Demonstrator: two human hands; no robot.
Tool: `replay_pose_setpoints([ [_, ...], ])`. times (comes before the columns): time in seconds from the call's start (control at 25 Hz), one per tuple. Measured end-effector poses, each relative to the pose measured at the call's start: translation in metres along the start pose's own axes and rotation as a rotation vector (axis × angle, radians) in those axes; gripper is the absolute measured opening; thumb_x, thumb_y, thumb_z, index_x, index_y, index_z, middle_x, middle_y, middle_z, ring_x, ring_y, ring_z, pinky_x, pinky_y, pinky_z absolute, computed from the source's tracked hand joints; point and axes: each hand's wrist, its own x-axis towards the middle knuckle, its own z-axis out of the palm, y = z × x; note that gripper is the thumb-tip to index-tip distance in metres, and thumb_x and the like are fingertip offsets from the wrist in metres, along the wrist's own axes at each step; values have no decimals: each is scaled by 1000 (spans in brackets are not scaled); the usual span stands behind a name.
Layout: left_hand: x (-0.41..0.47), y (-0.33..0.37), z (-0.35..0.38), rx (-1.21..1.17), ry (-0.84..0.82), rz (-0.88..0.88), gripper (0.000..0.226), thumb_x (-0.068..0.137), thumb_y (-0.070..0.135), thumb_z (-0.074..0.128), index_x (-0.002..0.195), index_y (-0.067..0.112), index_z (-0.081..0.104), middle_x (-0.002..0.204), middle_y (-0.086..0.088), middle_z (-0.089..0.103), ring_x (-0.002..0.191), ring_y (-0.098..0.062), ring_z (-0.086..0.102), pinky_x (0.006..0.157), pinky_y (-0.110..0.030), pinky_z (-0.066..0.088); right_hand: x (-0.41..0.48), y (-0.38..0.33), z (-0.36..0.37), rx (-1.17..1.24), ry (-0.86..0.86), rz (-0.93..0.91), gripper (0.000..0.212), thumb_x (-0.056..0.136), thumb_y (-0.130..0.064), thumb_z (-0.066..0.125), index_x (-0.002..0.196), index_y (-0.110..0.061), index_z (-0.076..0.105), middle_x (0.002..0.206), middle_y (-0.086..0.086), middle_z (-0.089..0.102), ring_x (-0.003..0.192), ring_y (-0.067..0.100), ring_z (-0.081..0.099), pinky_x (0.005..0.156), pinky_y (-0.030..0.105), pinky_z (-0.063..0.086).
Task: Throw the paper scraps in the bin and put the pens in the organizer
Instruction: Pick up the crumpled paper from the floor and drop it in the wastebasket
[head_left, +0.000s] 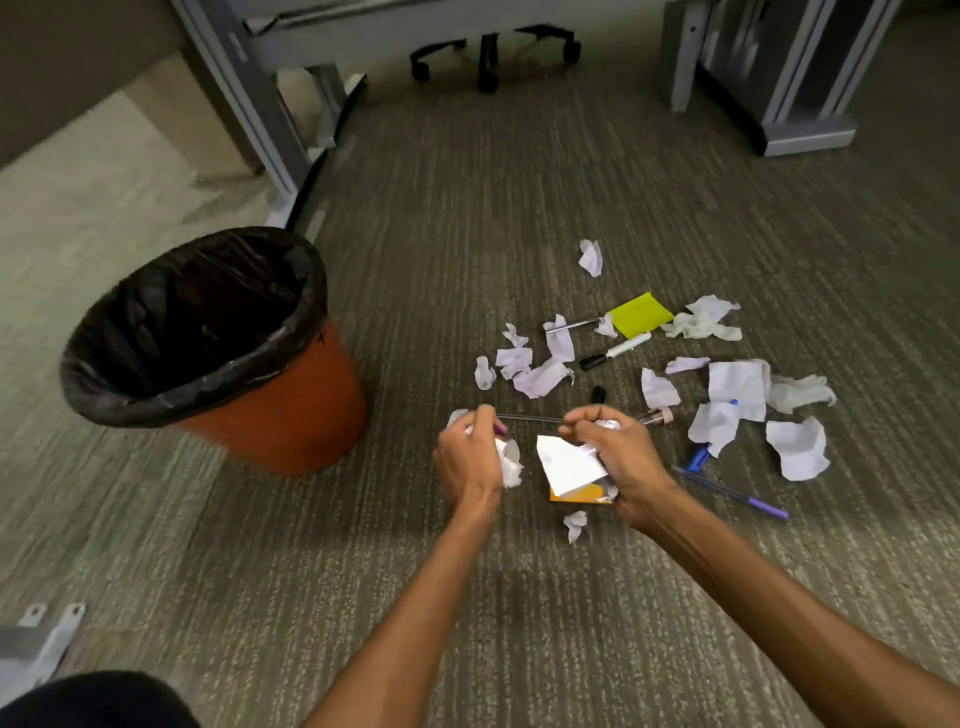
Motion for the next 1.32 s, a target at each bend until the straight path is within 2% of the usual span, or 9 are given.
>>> replay_pose_setpoints([
  [0.16, 28, 55, -43, -247, 54, -40, 24, 82, 27, 58, 63, 18, 69, 60, -1, 66, 58, -16, 59, 56, -30, 45, 5, -42, 57, 0, 42, -89, 18, 88, -2, 60, 79, -17, 66, 77, 6, 69, 59, 18, 64, 44, 22, 47],
  [0.36, 65, 119, -110, -531, 1, 74, 27, 87, 30, 58, 61, 24, 66, 60, -1, 66, 55, -12, 61, 47, -26, 50, 9, -101, 140, 38, 2, -138, 6, 92, -17, 63, 90, -22, 66, 93, 4, 71, 80, 19, 69, 42, 21, 46],
  [0.56, 118, 153, -188, -549, 348, 53, 27, 80, 30, 62, 57, 17, 64, 68, -13, 66, 58, -26, 61, 60, -44, 59, 7, -143, 227, 49, -75, -192, 15, 86, -35, 71, 84, -21, 66, 89, 4, 72, 79, 17, 69, 38, 22, 47],
  [0.64, 138, 154, -216, -581, 442, -67, 20, 81, 26, 63, 66, 14, 64, 73, -14, 66, 52, -25, 61, 47, -34, 56, 9, -155, 265, 30, -90, -221, 22, 85, -37, 72, 79, -18, 63, 86, 6, 71, 72, 17, 67, 37, 22, 47],
  [0.8, 176, 142, -251, -655, 339, -244, 29, 95, 30, 58, 107, 4, 64, 104, -16, 66, 75, -26, 66, 41, -26, 48, 18, -153, 335, -30, -40, -312, 26, 87, -36, 69, 80, -12, 62, 89, 9, 68, 84, 25, 66, 71, 43, 59],
  [0.92, 193, 133, -260, -576, 326, -221, 43, 98, 36, 56, 118, -2, 61, 127, -23, 63, 70, -30, 57, 55, -31, 46, 23, -137, 366, -129, -137, -403, 37, 93, -46, 58, 95, -10, 62, 98, 9, 67, 93, 26, 62, 81, 37, 50],
  [1.08, 194, 120, -263, -546, 326, -209, 69, 83, 62, 59, 128, 10, 62, 127, -15, 65, 111, -36, 63, 101, -50, 50, 32, -120, 367, -194, -448, -354, 62, 94, -65, 34, 119, -16, 62, 118, 2, 64, 109, 17, 59, 84, 30, 43],
  [1.2, 182, 116, -249, -428, 372, -188, 71, 82, 69, 53, 128, 15, 61, 126, -4, 63, 117, -32, 58, 105, -45, 45, 42, -114, 347, -117, -546, -335, 59, 96, -63, 33, 114, -17, 65, 118, -2, 66, 112, 10, 57, 92, 29, 36],
  [1.32, 161, 130, -228, -241, 539, 81, 51, 89, 61, 52, 120, 22, 62, 117, 3, 63, 113, -22, 58, 92, -33, 42, 40, -122, 324, -92, -582, -434, 52, 95, -61, 38, 115, -21, 65, 118, -6, 67, 115, 7, 59, 98, 32, 43],
])
